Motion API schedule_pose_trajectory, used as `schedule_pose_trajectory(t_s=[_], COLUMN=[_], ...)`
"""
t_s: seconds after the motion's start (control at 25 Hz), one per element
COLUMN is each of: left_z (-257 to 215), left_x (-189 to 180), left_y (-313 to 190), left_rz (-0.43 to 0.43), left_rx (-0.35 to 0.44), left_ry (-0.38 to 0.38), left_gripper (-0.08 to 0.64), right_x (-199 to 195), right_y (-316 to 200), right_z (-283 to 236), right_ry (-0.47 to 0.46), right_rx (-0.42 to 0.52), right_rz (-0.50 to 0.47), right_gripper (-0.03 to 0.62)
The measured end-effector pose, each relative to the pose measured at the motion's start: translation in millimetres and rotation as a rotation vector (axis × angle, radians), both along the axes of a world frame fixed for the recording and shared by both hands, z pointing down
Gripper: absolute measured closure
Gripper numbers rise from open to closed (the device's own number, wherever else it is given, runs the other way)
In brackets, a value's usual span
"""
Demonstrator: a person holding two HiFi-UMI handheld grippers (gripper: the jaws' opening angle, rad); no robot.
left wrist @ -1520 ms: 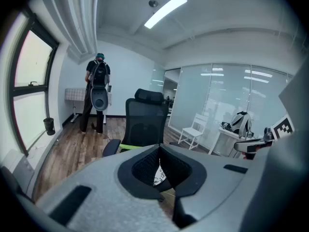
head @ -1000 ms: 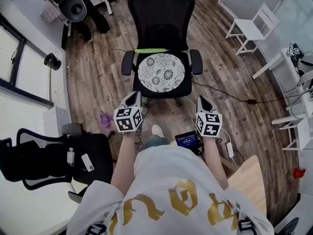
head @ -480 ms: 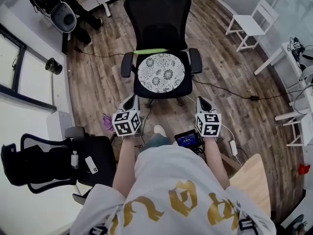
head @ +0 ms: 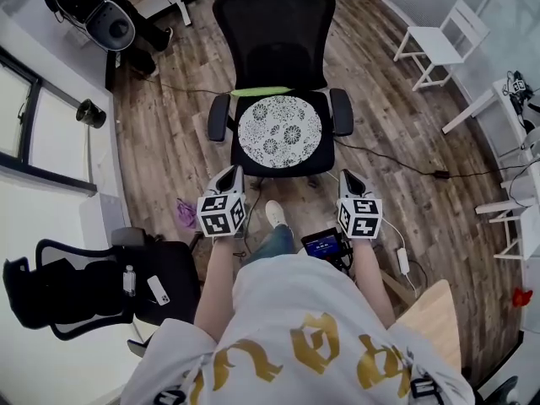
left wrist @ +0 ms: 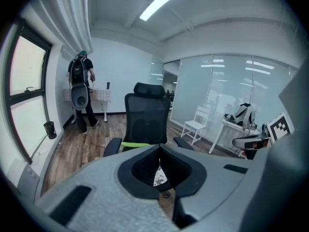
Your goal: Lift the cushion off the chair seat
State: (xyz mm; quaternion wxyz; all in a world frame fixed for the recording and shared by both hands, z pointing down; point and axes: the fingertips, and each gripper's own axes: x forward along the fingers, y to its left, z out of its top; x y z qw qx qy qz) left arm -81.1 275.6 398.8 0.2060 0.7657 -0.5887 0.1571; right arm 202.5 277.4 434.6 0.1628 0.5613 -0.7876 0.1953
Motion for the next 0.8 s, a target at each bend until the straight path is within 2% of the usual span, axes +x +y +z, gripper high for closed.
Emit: schedule_pose_trajectory(t_s=[0.36, 0.6, 0.8], left_z=[22.5, 32.3, 27.5], left_x=[-13.8, -20.8, -35.1], left_y=[-100.9, -168.9, -212.1], left_rz=[0.016, 0.066, 0.092], left_rx=[-0.061, -0.094, -0.087], left_ry=[0.011, 0.004, 0.007], left_gripper=[0.549, 0.549, 0.550], right_x=[-21.6, -34.7, -53.9], right_y=[-87.0, -142.0, -184.5], right_z=[17.2, 19.1, 10.8], right_ry=[0.036, 0.059, 0.076], right_rx=[-0.061, -0.095, -0.085], right_rz=[-0.016, 0.003, 0.006], right_gripper=[0.581, 0.581, 0.581])
